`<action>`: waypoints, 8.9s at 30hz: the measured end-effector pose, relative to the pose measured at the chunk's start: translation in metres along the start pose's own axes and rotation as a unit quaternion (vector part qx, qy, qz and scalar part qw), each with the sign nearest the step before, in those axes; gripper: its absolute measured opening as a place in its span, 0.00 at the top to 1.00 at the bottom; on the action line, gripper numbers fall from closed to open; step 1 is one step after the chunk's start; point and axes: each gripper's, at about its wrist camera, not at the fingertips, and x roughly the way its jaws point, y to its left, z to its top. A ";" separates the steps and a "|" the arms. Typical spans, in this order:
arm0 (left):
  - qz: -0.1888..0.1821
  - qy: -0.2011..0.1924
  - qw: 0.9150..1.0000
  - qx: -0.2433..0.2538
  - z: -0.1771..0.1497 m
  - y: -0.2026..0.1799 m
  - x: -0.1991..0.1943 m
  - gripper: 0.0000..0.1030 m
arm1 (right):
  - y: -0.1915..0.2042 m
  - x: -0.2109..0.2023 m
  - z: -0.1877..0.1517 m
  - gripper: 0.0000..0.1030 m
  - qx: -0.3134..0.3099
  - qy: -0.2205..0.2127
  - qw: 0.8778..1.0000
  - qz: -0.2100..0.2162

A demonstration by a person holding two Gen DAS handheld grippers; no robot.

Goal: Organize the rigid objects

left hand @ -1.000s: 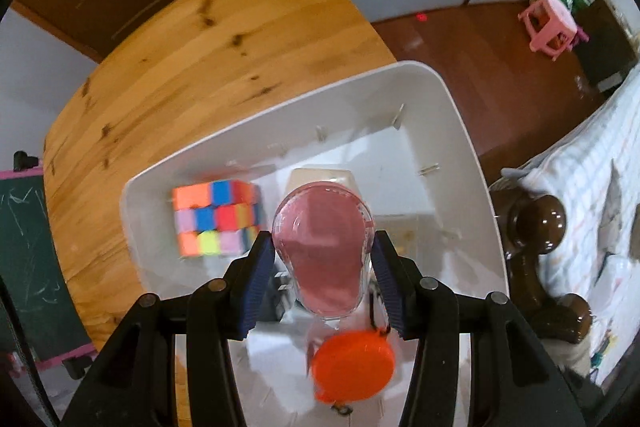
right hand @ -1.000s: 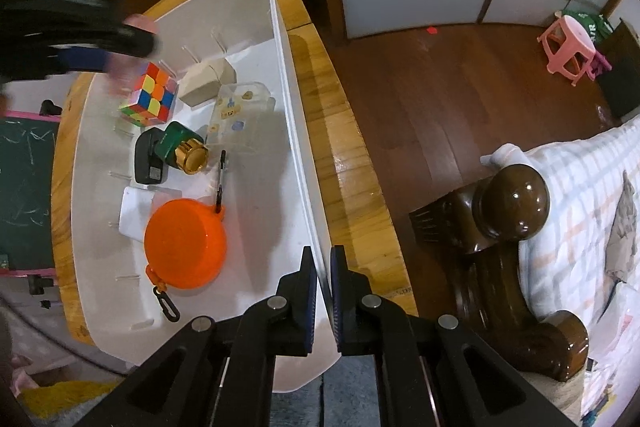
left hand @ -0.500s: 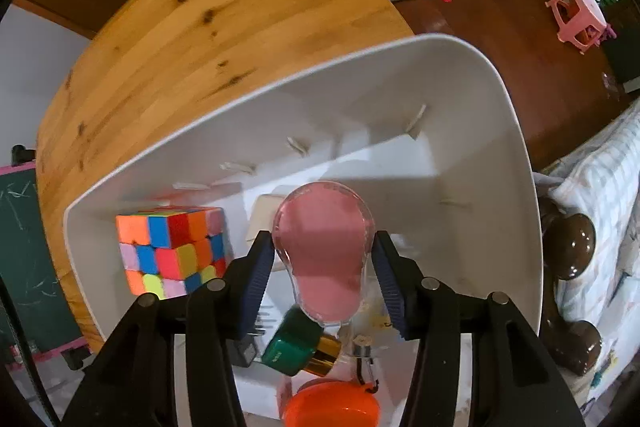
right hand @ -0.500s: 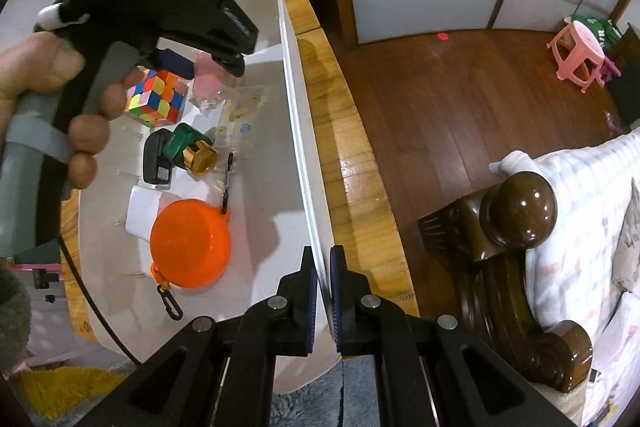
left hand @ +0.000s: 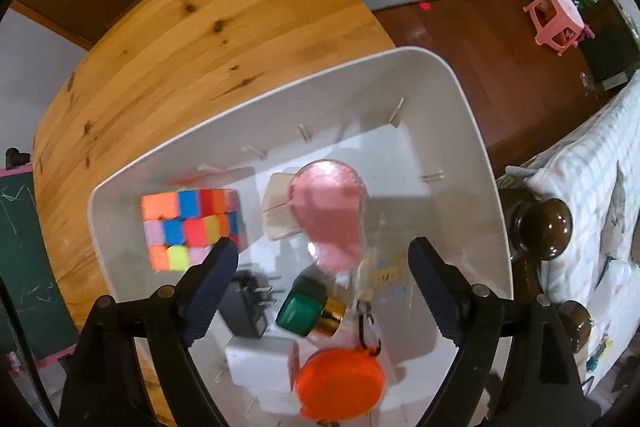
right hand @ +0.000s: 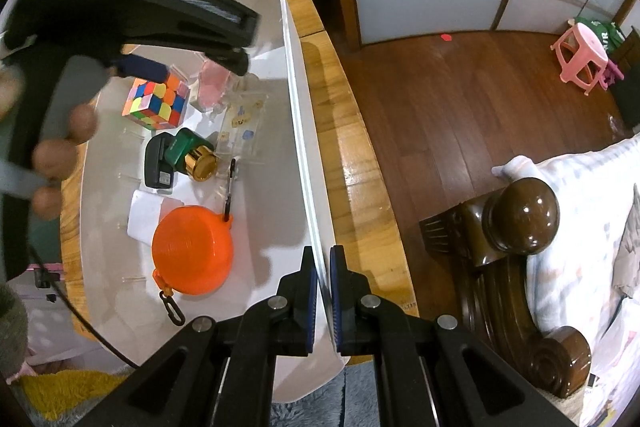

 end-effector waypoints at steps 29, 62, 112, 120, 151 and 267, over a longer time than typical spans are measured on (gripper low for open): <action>0.020 -0.140 0.982 -0.123 -0.125 0.163 -0.142 0.04 | 0.004 0.001 0.006 0.94 0.002 0.022 1.000 -0.023; -0.124 0.044 0.906 -0.403 -0.134 0.234 0.081 0.04 | 0.008 -0.003 0.004 0.94 0.007 0.022 0.999 -0.042; -0.046 0.118 0.870 -0.477 -0.136 0.198 0.114 0.38 | 0.006 -0.004 0.001 0.94 0.008 0.021 0.999 -0.032; -0.029 0.073 0.903 -0.422 -0.150 0.201 0.074 0.38 | 0.007 -0.005 -0.001 0.94 0.007 0.020 0.999 -0.029; -0.009 -0.091 0.988 -0.127 -0.120 0.070 -0.107 0.38 | 0.005 -0.014 -0.009 0.94 -0.020 0.009 1.000 -0.013; 0.072 -0.281 0.931 -0.221 -0.297 0.183 -0.238 0.18 | 0.199 -0.253 -0.071 0.25 -0.154 -0.260 0.952 0.040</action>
